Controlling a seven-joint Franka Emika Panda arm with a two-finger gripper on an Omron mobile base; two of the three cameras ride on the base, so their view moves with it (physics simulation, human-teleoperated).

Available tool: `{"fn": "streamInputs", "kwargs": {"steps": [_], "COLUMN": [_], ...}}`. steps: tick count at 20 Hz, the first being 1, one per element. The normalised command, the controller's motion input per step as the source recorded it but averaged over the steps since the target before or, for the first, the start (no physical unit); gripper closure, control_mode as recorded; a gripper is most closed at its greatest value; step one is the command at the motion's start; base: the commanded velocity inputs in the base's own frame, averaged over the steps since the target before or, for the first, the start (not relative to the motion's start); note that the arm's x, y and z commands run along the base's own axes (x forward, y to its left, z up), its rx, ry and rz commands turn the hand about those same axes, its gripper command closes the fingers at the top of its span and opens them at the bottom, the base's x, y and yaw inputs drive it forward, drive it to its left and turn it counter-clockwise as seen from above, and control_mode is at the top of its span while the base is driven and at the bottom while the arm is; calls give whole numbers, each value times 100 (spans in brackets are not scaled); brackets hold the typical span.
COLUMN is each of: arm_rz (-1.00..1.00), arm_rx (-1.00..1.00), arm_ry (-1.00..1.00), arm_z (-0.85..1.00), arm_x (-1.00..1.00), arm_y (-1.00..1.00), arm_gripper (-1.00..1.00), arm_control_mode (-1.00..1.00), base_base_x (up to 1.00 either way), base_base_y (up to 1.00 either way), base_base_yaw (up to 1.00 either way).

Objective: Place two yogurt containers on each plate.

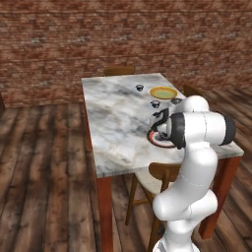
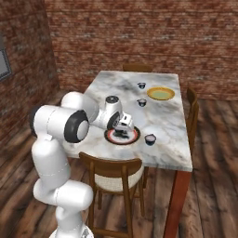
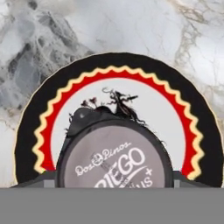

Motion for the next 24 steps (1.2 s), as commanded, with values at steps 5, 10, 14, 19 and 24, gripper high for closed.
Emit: {"fn": "streamInputs", "kwargs": {"steps": [5,10,14,19,24], "arm_rz": [0,0,0,0,0], "arm_rx": [0,1,1,3,1], "arm_ry": [0,0,0,0,1], "arm_z": [-1,24,19,25,0], "arm_x": [7,0,13,12,0], "arm_y": [-1,-6,-12,-83,-100], "arm_gripper": [-100,-100,-100,-100,-100], "arm_control_mode": [-100,-100,-100,-100,-100], "base_base_x": [0,0,0,0,0], "base_base_y": [0,0,0,0,0], "base_base_yaw": [0,0,0,0,0]}}
